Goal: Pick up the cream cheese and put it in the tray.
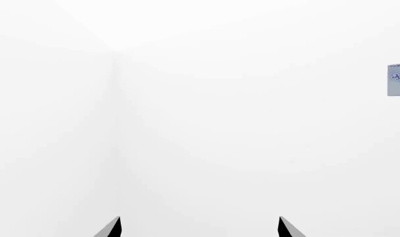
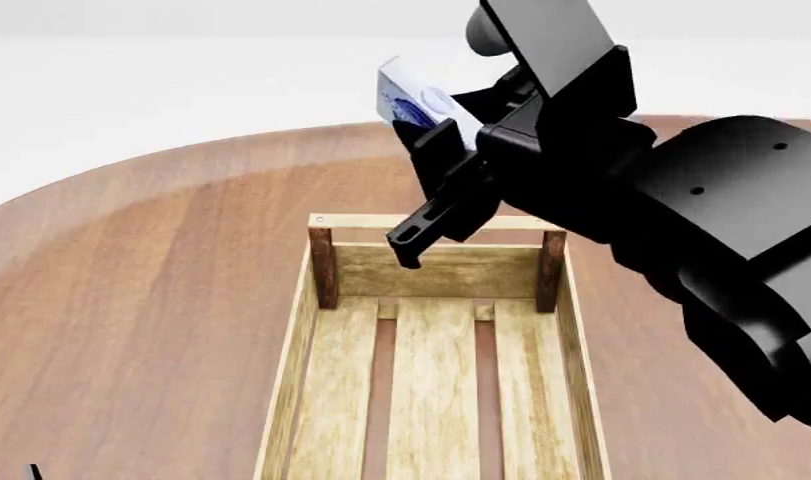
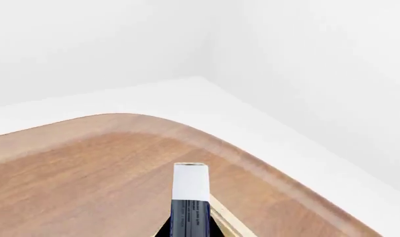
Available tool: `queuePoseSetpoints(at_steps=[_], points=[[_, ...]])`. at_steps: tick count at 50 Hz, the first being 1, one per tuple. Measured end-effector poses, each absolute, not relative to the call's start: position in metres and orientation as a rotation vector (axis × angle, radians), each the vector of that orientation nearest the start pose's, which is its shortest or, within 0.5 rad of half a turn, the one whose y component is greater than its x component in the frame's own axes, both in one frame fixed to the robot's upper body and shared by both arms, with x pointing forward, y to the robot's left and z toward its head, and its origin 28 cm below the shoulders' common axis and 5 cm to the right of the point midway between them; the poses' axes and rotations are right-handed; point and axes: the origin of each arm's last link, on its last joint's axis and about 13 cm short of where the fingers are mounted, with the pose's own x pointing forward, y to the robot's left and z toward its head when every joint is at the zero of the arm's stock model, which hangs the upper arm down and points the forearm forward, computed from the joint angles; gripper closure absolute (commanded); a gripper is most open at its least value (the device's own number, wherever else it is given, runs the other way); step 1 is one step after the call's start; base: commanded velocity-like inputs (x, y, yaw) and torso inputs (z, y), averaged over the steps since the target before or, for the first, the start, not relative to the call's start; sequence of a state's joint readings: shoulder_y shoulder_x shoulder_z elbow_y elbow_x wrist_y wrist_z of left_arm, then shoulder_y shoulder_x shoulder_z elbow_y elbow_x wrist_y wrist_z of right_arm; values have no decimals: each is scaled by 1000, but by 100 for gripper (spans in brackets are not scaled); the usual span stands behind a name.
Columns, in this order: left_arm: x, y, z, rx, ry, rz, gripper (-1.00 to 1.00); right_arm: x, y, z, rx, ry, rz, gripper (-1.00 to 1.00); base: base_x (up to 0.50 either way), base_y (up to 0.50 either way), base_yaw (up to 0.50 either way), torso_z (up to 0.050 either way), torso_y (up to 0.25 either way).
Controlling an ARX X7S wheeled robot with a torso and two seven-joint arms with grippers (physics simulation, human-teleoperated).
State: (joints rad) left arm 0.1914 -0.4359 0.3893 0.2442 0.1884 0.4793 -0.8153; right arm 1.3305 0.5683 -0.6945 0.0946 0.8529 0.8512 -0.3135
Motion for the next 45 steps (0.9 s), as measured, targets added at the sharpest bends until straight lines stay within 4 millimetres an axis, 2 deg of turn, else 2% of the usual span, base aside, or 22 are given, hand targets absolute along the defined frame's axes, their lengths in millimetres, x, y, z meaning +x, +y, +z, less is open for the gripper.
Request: queuePoseSetpoints(at_steps=[22,36,45], points=[[150,209,47,188,-580,209,-100,349,-139,265,-368,281,787,100,0,0,0,0,0],[150,208,47,204,-586,234,-100,350,-138,257,-404,333,805,100,0,0,0,0,0],[149,208,48,213,-600,253,-100,350,-137,256,-417,345,807,100,0,0,0,0,-181]])
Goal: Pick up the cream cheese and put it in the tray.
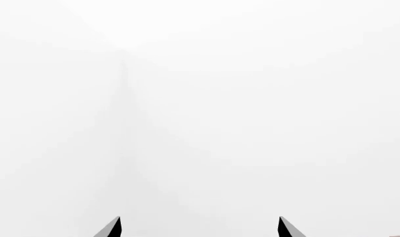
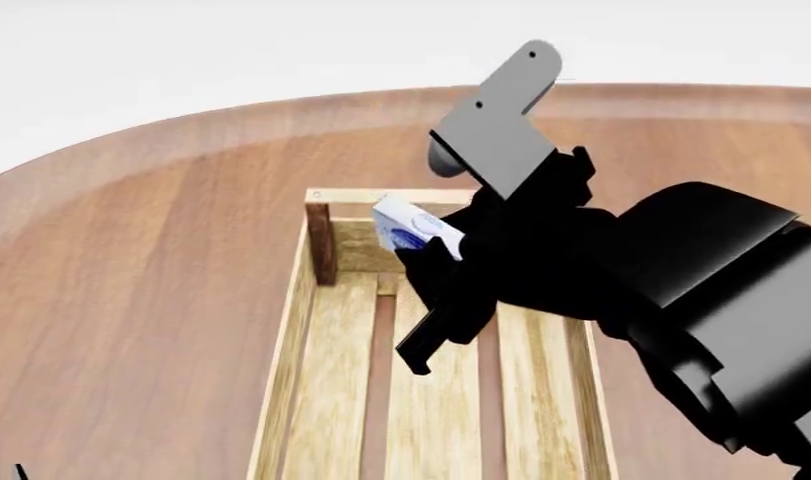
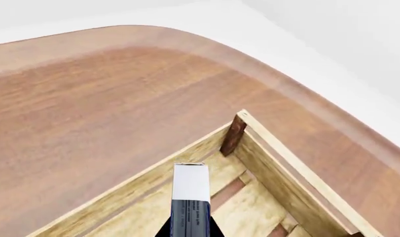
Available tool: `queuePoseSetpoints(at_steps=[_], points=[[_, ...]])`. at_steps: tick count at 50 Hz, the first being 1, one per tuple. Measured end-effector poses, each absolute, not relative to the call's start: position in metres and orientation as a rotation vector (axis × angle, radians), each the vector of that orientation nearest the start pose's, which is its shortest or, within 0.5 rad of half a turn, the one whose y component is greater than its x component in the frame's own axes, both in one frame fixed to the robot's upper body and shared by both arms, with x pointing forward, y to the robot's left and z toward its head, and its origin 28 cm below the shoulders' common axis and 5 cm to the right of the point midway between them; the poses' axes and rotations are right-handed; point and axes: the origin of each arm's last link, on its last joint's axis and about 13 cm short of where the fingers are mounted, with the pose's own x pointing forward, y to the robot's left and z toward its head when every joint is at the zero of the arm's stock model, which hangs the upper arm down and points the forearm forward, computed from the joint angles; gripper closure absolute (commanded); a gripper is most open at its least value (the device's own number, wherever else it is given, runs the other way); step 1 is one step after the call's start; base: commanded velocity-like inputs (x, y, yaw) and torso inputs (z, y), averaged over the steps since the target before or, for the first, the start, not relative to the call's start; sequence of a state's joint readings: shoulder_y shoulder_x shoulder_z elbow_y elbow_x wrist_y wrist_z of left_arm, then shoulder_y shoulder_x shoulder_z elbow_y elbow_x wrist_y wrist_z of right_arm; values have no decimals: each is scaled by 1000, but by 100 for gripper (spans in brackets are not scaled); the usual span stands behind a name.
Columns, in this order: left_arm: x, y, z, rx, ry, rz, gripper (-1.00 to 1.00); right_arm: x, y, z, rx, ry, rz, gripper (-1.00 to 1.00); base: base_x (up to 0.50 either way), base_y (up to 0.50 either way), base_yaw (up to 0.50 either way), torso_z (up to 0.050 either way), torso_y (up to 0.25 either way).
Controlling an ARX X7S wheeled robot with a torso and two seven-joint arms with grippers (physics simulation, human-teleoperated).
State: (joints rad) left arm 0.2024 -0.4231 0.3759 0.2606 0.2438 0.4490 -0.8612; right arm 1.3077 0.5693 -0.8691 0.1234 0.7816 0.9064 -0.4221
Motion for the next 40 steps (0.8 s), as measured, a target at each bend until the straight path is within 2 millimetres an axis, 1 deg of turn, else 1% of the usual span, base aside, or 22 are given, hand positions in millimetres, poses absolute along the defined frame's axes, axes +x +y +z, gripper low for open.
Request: queuePoseSetpoints(at_steps=[10,40], points=[[149,208,48,217,-609,256,-100,350,-137,254,-428,358,804,100,0,0,0,0,-193],[148,208,48,216,-612,244,-100,351,-135,250,-455,379,808,100,0,0,0,0,-3]])
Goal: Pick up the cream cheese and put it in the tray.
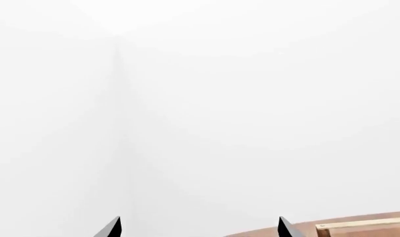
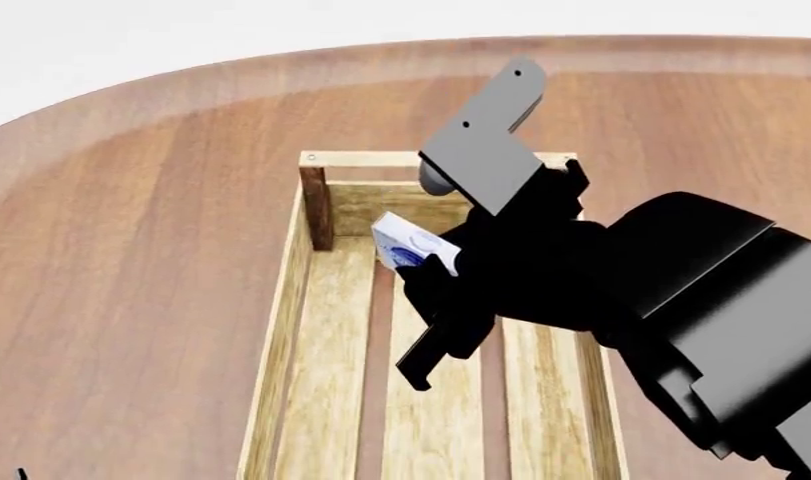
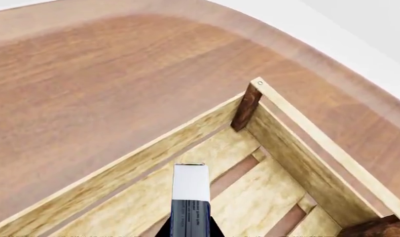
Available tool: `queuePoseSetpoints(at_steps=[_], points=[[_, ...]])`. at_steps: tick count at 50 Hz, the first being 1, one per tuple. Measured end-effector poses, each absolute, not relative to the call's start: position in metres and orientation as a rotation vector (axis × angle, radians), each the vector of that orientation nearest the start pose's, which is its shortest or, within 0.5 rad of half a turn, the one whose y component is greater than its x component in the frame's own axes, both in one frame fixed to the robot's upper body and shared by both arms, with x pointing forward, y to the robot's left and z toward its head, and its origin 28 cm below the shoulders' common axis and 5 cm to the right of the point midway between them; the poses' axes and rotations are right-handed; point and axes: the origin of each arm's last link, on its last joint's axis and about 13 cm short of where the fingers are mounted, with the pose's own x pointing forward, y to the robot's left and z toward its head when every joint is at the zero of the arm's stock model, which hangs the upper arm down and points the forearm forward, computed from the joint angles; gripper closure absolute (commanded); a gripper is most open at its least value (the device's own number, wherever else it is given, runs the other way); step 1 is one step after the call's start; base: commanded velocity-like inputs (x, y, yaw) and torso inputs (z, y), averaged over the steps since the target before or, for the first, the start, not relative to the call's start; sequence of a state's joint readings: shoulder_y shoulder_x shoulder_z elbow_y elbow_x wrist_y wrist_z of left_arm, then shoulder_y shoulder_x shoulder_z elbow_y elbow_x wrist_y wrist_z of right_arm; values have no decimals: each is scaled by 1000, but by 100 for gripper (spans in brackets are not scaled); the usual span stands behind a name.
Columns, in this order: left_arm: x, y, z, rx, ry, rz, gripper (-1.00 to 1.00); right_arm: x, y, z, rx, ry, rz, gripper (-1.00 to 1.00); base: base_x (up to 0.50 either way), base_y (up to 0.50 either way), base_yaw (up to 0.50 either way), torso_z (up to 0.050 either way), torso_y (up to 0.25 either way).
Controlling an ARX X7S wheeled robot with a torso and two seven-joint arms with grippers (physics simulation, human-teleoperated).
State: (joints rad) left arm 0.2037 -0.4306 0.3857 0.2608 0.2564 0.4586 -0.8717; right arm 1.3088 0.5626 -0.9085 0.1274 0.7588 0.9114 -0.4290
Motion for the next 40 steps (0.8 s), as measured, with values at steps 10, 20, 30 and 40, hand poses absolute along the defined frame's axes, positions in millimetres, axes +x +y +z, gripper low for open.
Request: queuePoseSetpoints(at_steps=[10,20,30,40], points=[[148,208,48,212,-615,241,-100,351,-135,249,-461,385,808,100,0,0,0,0,-119],[148,208,47,208,-619,239,-100,352,-134,247,-468,393,809,100,0,0,0,0,-179],[148,208,47,205,-620,238,-100,352,-134,246,-473,398,808,100,0,0,0,0,-177],[147,208,47,205,-621,239,-100,352,-134,244,-480,406,808,100,0,0,0,0,-131]])
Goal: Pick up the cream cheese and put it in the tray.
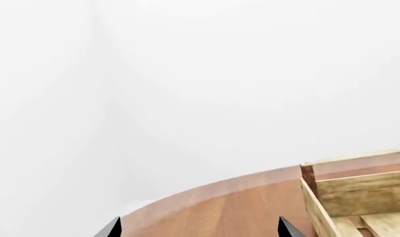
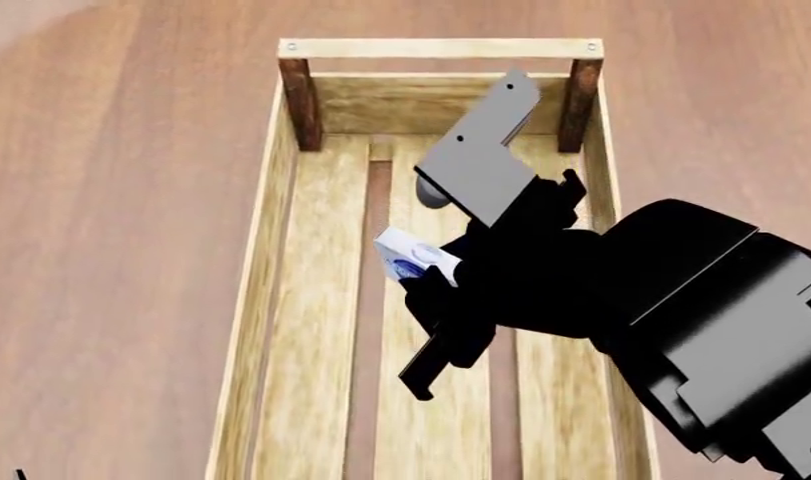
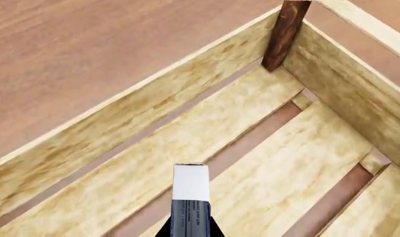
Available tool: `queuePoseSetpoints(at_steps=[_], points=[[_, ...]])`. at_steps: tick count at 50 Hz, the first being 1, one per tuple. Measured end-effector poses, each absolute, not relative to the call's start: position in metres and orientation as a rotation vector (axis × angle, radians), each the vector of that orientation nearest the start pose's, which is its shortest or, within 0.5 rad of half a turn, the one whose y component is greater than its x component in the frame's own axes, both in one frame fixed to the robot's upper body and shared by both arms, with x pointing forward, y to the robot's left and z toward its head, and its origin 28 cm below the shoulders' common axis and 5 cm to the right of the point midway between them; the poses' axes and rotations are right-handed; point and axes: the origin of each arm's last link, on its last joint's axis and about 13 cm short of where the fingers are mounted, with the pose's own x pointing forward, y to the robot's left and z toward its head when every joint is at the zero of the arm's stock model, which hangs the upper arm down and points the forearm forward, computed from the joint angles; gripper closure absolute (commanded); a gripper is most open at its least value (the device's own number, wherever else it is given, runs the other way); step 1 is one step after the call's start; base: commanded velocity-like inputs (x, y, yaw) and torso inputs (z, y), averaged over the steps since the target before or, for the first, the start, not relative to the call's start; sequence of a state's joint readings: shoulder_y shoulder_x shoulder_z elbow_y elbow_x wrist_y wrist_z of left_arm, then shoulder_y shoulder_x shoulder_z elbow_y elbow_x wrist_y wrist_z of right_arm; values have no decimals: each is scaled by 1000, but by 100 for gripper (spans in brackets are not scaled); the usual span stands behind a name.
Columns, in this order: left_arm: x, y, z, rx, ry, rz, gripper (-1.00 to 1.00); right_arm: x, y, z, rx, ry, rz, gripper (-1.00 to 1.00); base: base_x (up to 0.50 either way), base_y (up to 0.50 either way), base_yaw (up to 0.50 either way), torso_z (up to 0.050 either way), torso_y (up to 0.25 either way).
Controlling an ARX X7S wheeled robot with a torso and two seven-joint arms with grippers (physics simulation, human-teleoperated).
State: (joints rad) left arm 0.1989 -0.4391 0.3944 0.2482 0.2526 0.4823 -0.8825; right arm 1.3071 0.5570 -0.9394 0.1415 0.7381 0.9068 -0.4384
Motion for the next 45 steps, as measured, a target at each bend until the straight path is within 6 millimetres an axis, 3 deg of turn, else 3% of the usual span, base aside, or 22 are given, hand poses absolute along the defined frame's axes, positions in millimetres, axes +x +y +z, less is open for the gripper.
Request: queuePoseSetpoints(at_steps=[23,45], points=[[148,208,47,210,-622,240,-100,354,-133,241,-497,420,807,100,0,0,0,0,-39],[148,208,48,209,-623,239,-100,355,-132,238,-512,436,800,100,0,0,0,0,-126]])
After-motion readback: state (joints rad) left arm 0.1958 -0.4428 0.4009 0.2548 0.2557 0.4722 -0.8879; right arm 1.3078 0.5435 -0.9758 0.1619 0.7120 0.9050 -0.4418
